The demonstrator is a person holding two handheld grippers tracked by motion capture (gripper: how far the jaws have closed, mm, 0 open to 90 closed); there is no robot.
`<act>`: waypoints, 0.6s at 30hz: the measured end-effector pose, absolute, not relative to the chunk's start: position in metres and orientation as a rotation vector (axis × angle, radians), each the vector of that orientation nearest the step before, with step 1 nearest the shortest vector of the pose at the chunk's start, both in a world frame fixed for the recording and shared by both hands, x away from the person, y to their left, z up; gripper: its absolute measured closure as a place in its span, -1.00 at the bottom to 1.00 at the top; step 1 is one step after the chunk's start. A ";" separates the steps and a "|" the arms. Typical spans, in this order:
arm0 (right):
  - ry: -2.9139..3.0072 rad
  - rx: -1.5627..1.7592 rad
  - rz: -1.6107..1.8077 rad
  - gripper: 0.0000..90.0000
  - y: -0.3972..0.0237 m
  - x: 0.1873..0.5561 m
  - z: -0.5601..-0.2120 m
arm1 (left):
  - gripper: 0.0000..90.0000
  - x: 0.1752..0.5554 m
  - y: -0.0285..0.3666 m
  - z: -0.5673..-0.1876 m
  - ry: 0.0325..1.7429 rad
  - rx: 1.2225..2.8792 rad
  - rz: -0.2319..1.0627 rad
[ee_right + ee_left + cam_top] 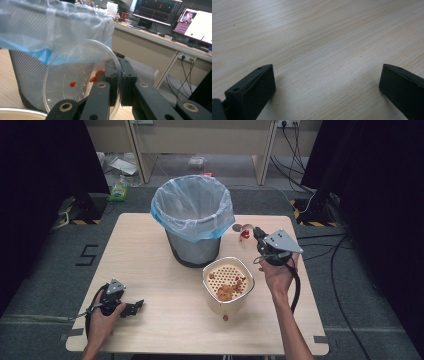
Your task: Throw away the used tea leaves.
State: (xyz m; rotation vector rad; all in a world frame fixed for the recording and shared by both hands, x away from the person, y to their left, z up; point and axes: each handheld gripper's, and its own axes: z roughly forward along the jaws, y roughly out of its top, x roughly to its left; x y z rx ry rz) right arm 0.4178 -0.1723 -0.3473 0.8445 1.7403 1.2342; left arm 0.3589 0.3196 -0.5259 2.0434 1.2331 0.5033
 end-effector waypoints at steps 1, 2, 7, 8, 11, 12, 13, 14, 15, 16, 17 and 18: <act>1.743 0.846 1.232 0.93 -0.174 0.420 -0.344 | -1.00 0.359 0.320 -0.526 1.234 2.043 0.503; 1.743 0.852 1.235 0.93 -0.175 0.422 -0.342 | -1.00 0.359 0.320 -0.526 1.233 2.043 0.503; 1.750 0.889 1.261 0.93 -0.180 0.429 -0.326 | -1.00 0.359 0.320 -0.526 1.234 2.043 0.503; 1.748 0.896 1.266 0.93 -0.181 0.431 -0.322 | -1.00 0.359 0.320 -0.526 1.234 2.043 0.503; 1.746 0.888 1.264 0.93 -0.183 0.434 -0.311 | -1.00 0.359 0.320 -0.526 1.234 2.043 0.503; 1.751 0.893 1.262 0.92 -0.183 0.436 -0.305 | -1.00 0.359 0.320 -0.526 1.233 2.043 0.503; 1.751 0.893 1.262 0.92 -0.183 0.436 -0.305 | -1.00 0.359 0.320 -0.526 1.234 2.043 0.503; 1.749 0.898 1.269 0.92 -0.183 0.439 -0.298 | -1.00 0.359 0.320 -0.526 1.234 2.043 0.503; 1.749 0.898 1.269 0.92 -0.183 0.439 -0.298 | -1.00 0.359 0.320 -0.526 1.233 2.043 0.503; 1.749 0.896 1.266 0.92 -0.183 0.440 -0.295 | -1.00 0.359 0.320 -0.526 1.233 2.043 0.503; 1.747 0.897 1.266 0.92 -0.183 0.442 -0.291 | -1.00 0.359 0.320 -0.526 1.234 2.043 0.503; 1.744 0.896 1.263 0.92 -0.183 0.444 -0.286 | -1.00 0.359 0.320 -0.526 1.233 2.043 0.503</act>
